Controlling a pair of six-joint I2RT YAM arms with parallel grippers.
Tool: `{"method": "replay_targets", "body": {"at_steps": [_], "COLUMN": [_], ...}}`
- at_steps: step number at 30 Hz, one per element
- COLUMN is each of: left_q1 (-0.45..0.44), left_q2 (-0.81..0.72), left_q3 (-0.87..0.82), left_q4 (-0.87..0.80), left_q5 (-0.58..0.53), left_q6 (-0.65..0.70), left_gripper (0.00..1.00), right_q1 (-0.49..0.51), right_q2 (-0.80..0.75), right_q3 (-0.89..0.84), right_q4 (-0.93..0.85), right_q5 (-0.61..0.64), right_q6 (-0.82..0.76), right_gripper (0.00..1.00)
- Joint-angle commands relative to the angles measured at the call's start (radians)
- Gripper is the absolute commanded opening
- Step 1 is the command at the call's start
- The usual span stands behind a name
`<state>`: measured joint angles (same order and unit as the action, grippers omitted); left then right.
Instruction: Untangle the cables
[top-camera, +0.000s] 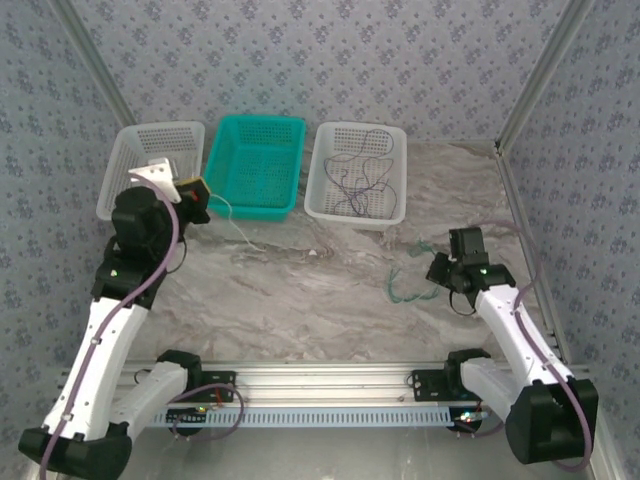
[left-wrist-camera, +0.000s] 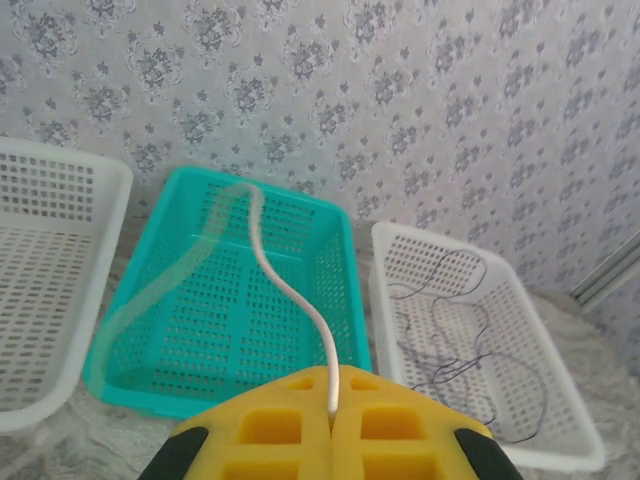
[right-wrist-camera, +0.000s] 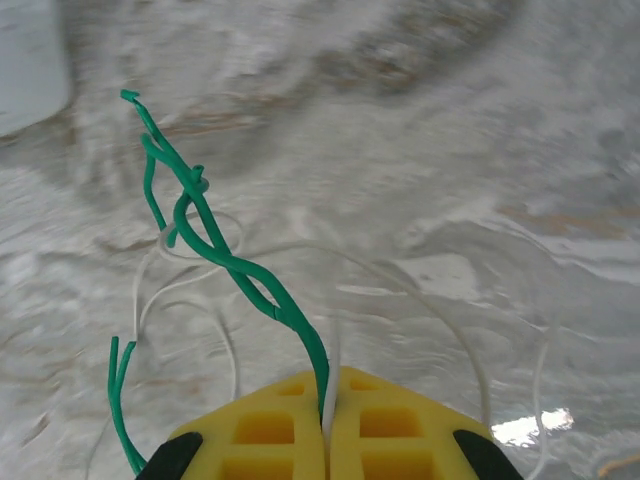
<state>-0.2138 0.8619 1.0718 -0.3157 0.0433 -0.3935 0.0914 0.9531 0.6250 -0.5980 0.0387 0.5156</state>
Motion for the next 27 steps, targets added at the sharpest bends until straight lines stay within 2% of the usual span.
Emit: {"method": "replay_targets", "body": {"at_steps": [1, 8, 12, 15, 18, 21, 27], "left_q1": [0.025, 0.037, 0.050, 0.066, 0.115, 0.119, 0.119], "left_q2": [0.040, 0.166, 0.289, 0.410, 0.533, 0.644, 0.825], "left_q3": [0.082, 0.239, 0.322, 0.395, 0.449, 0.491, 0.500], "left_q4": [0.013, 0.058, 0.135, 0.166, 0.213, 0.224, 0.283], "left_q5": [0.174, 0.131, 0.134, 0.160, 0.274, 0.303, 0.284], "left_q6": [-0.062, -0.005, 0.006, 0.026, 0.001, 0.031, 0.029], "left_gripper": [0.00, 0.00, 0.00, 0.00, 0.00, 0.00, 0.00], "right_q1": [-0.021, -0.023, -0.023, -0.024, -0.025, -0.027, -0.029], "right_q2": [-0.024, -0.031, -0.049, -0.062, -0.075, -0.086, -0.088], "right_q3": [-0.035, -0.034, -0.038, -0.042, -0.043, -0.048, -0.053], "right_q4": [0.047, 0.042, 0.047, 0.047, 0.040, 0.040, 0.048], "right_q5": [-0.013, -0.026, -0.043, -0.054, -0.054, -0.049, -0.062], "right_q6": [0.074, 0.064, 0.069, 0.071, 0.070, 0.072, 0.070], "right_gripper": [0.00, 0.00, 0.00, 0.00, 0.00, 0.00, 0.00]}}
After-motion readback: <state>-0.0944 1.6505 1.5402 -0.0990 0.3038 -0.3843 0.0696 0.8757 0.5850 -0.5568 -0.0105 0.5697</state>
